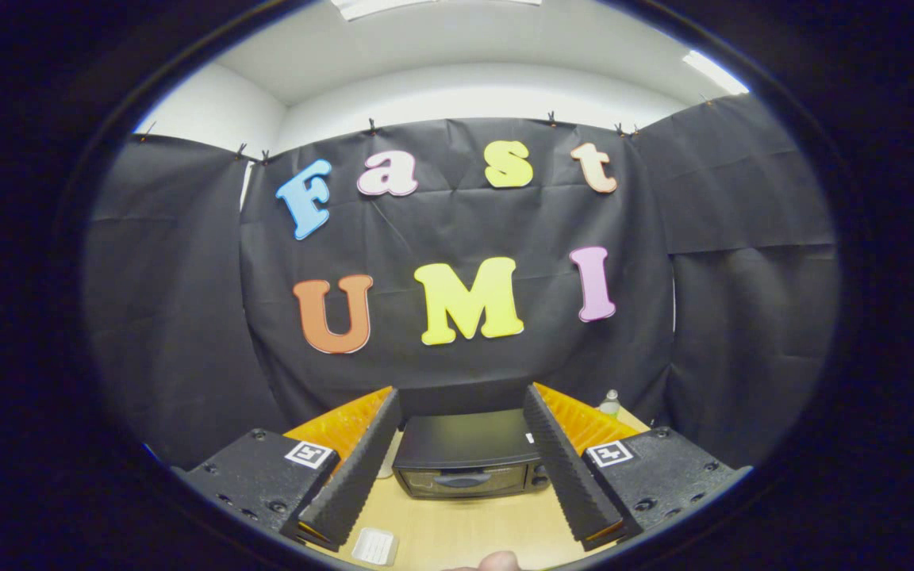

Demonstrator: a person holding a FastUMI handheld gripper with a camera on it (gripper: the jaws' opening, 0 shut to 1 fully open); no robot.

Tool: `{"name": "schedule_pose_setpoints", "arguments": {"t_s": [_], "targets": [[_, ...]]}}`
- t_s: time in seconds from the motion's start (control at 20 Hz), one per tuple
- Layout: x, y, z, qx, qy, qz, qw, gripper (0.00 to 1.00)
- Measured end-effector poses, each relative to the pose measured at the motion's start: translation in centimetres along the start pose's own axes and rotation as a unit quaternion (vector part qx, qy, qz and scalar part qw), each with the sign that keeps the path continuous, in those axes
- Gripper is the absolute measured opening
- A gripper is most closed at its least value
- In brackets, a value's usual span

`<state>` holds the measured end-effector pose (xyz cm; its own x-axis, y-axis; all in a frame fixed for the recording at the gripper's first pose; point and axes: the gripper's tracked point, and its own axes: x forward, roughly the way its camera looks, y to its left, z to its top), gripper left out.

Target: Open the toaster oven, put the food inside, and close the toaster oven door.

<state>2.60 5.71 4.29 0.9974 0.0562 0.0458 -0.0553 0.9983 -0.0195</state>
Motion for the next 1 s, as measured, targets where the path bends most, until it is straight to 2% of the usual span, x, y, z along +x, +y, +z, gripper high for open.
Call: {"name": "schedule_pose_setpoints", "arguments": {"t_s": [1.0], "targets": [[-0.1, -2.6, -0.4, 0.017, 0.007, -0.02, 1.0, 1.0]]}}
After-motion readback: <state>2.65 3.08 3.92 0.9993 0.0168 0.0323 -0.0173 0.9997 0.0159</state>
